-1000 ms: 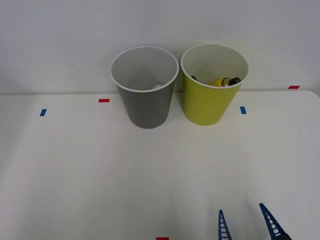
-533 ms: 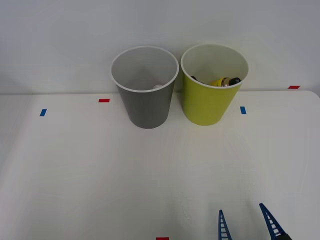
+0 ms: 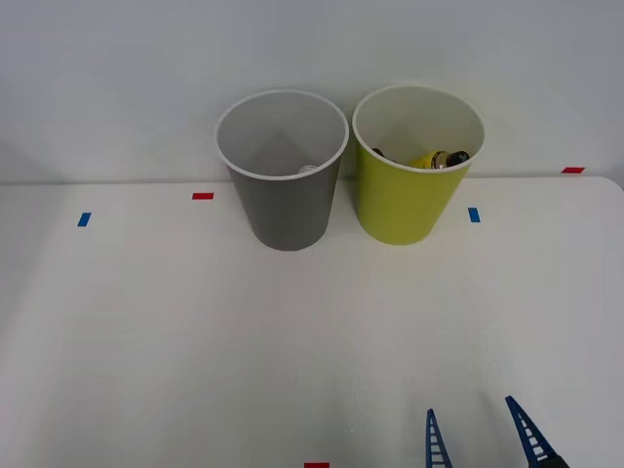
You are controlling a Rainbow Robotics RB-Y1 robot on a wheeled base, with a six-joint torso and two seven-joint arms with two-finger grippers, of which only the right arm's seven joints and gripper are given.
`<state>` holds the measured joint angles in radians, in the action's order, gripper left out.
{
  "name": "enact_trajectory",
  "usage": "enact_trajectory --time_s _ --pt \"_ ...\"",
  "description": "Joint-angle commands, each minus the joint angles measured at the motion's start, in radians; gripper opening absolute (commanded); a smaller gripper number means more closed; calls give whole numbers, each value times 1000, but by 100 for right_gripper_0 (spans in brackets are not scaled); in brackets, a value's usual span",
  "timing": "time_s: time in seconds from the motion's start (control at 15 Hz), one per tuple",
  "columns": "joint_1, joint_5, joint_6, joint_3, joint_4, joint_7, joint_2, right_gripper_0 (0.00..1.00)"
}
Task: Put cans in the gray bin, plastic bottles in the light green bin
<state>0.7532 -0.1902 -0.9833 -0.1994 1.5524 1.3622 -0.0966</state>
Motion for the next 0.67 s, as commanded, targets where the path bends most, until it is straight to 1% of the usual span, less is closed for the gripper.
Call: enact_trajectory --time_s 0.07,0.67 --pt "0 0 0 0 0 0 0 100" --pt "0 0 0 0 0 0 0 100"
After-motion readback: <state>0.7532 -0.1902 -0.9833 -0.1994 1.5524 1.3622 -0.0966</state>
